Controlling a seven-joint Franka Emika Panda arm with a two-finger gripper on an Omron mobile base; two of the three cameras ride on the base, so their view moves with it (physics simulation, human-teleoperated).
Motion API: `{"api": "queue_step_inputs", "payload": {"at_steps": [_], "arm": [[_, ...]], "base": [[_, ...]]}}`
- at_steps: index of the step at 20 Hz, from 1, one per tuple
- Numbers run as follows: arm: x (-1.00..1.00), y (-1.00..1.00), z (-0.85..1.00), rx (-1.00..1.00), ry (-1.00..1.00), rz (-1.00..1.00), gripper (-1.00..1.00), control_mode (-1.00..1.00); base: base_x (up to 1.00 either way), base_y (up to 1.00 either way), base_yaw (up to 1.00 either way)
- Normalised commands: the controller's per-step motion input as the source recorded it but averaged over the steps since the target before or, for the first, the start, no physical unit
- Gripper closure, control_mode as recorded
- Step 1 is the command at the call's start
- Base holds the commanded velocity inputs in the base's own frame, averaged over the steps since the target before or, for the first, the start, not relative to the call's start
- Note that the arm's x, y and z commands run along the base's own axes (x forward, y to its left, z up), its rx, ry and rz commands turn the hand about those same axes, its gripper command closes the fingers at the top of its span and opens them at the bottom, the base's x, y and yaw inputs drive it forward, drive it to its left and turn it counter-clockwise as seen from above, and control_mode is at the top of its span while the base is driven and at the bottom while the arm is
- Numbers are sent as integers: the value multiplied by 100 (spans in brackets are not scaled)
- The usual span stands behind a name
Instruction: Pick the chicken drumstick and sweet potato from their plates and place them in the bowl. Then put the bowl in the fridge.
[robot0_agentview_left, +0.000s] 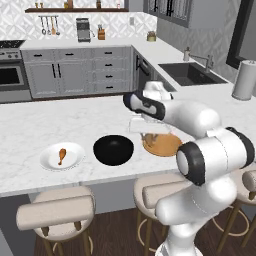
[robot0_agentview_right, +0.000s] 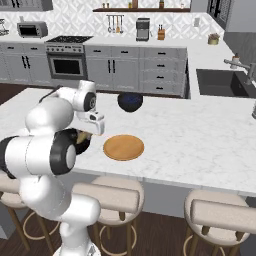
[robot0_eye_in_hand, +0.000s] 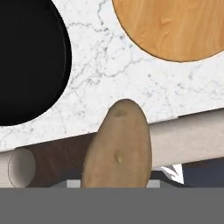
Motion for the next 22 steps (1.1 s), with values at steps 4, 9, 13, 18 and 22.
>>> {"api": "queue_step_inputs", "payload": {"at_steps": [4,9,13,18,22], "arm": [[16,99,4,0,1,2,100,-100],[76,86,-9,-4,4,0,100,-100],[73,67,-35,-6,3,0,100,-100],[44,17,-61,-8,0,0,100,-100],[14,0,-57,-5,0,0,100,-100]], "base": [[0,0,0],[0,0,0],[0,0,0],[0,0,0],[0,0,0]]}}
